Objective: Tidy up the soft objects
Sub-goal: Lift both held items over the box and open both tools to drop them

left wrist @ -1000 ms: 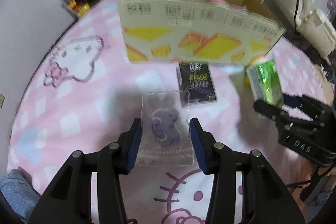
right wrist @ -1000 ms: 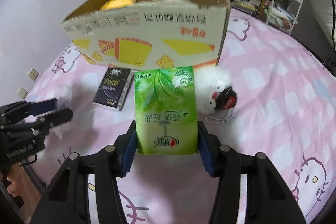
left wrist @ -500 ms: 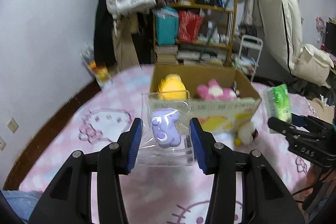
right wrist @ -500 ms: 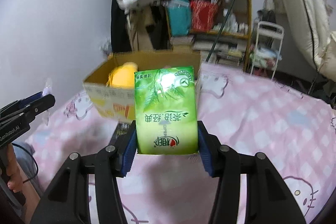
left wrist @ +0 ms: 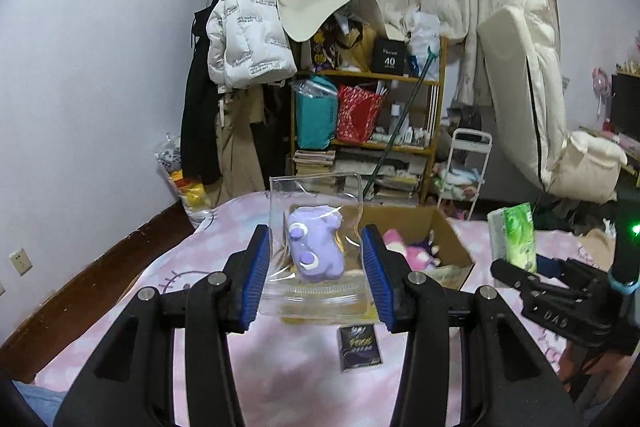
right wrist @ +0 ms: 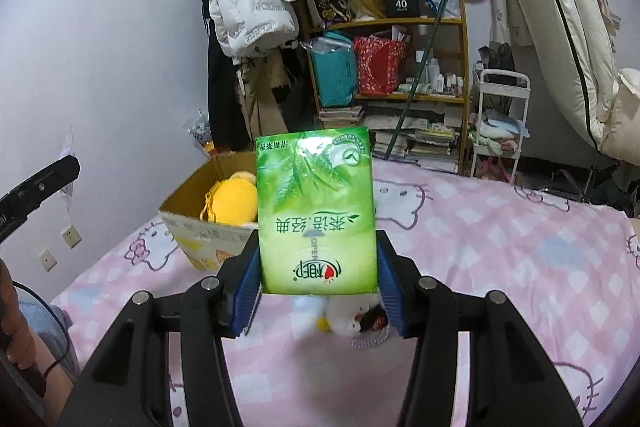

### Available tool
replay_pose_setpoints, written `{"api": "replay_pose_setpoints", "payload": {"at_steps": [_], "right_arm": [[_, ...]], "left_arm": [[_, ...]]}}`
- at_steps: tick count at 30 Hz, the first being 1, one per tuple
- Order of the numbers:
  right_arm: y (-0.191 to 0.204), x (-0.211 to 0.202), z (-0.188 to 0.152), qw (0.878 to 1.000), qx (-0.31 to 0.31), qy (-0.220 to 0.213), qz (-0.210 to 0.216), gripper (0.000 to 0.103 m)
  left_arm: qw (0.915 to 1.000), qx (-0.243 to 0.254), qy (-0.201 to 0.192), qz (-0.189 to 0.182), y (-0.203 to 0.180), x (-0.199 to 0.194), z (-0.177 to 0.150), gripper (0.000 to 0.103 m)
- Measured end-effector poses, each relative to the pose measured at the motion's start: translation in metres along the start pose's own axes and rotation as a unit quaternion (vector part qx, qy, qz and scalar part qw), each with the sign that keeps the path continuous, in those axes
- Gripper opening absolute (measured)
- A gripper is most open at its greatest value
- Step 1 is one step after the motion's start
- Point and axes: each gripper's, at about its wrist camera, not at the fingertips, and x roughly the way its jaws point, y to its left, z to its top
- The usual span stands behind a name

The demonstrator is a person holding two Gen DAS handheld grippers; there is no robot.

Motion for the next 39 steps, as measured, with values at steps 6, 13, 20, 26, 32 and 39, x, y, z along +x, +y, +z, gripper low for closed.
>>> {"api": "replay_pose_setpoints", "payload": {"at_steps": [6,13,20,26,32,39], "right_arm": [[0.003,-0.002,0.027,0.999,-0.016,-0.042,0.009,0.056],[0.007,-0.003,0.068,0.996,-0.032,-0.087,0.005,0.056],[0.008,-0.001,0.104,0.992,-0.050,-0.119,0.000,0.056],[0.009,0.004,0.113,0.990,-0.050,-0.131,0.011,0.056],[0.009,0.013,0.108,0.991,-0.048,-0.124,0.012,0.056],[-0.001,0.034,0.092,0.994,-0.040,-0.097,0.012,0.056]], "left_arm": [[0.9994,0.023,-0.026,0.006,-0.007,0.003,0.023,0.045],[0.9974,0.044,-0.057,0.012,-0.011,0.017,0.056,0.045],[0.9945,0.056,-0.088,0.010,-0.017,0.030,0.081,0.045],[0.9945,0.053,-0.091,0.005,-0.021,0.045,0.080,0.045],[0.9962,0.053,-0.068,0.007,-0.023,0.065,0.064,0.045],[0.9977,0.056,-0.037,0.011,-0.024,0.085,0.049,0.046]]}}
